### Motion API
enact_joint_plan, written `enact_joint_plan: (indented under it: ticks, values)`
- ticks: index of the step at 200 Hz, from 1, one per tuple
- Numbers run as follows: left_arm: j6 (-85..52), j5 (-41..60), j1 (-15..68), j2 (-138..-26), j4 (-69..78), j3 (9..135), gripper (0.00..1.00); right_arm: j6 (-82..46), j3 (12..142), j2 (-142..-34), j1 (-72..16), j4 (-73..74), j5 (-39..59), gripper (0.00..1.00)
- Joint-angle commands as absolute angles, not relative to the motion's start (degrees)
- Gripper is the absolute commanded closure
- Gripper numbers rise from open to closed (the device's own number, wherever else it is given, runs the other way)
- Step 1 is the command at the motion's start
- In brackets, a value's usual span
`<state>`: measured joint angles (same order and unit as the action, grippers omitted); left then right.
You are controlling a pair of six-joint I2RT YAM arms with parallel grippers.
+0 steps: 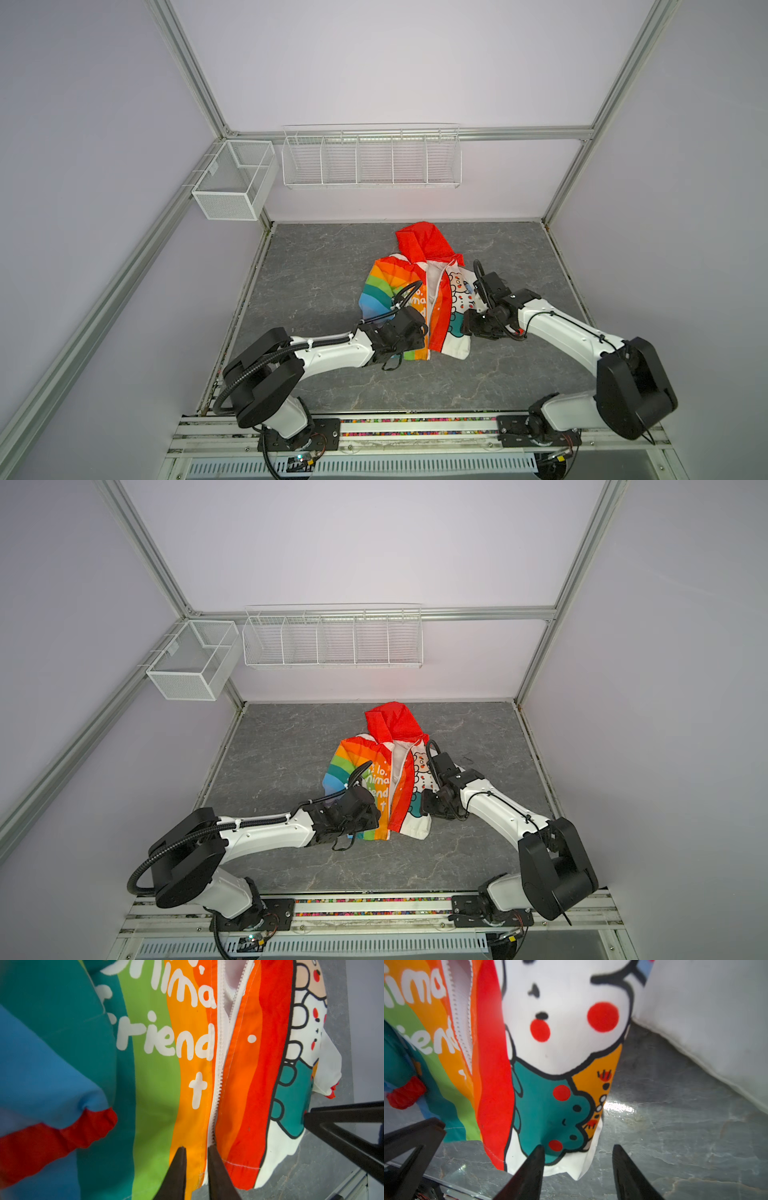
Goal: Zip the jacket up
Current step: 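Release the hood and move the right gripper to the white front's hem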
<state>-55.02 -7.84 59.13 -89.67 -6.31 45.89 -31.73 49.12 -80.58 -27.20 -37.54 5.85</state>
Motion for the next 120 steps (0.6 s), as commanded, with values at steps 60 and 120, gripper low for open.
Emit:
enact_joint_plan:
  ticks: [60, 120]
  values:
    - [-56.72, -5.64, 56.07, -94.06, -2.95, 44.63, 0.84, -33.66, 46.75, -82.8, -29.09, -34.11, 5.37, 0.74]
    - [-58.23, -4.04, 53.81, -94.94, -0.96, 41.36, 0.87, -31.28, 46.94, -80.64, -24.54, -36.58, 2.13, 0.93]
